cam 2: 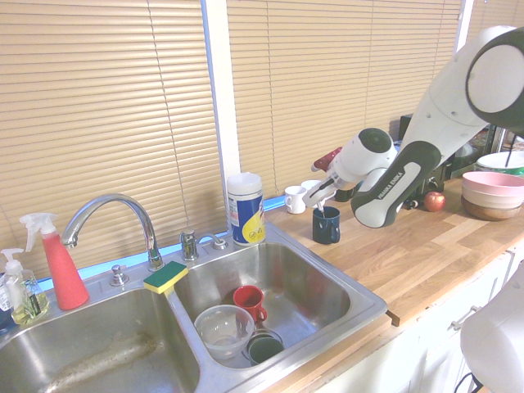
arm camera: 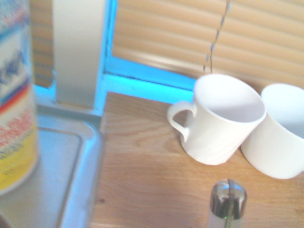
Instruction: Put the spoon into the sink
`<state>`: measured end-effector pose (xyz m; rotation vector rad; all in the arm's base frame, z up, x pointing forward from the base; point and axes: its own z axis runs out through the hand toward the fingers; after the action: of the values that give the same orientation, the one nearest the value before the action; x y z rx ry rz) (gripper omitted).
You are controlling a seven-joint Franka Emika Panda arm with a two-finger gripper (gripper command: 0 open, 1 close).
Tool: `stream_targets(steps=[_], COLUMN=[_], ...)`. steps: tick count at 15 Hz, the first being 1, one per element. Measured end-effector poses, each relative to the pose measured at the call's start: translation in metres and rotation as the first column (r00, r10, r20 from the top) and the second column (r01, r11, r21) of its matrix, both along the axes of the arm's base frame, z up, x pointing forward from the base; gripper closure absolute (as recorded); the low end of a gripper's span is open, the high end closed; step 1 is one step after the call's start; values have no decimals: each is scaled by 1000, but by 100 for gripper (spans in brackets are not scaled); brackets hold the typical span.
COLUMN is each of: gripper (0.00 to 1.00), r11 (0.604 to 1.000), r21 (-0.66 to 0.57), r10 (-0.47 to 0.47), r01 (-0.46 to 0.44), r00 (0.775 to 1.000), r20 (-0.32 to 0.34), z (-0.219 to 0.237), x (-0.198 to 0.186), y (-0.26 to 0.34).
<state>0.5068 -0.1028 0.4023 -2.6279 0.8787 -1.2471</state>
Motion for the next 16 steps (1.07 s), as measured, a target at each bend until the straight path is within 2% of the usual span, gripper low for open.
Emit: stream_targets(steps=[6, 10, 13, 16], gripper=[100, 100, 100, 100], r11=[1000, 1000, 1000, 993], r21=[0, 22, 19, -42], r10=[21, -3, 18, 109], r01=[-21, 1, -21, -107], r00=[996, 993, 993, 992], r20=[92, 122, 117, 62], z=[42, 70, 90, 92], x=[-16, -27, -35, -33], y=[14, 2, -1, 26])
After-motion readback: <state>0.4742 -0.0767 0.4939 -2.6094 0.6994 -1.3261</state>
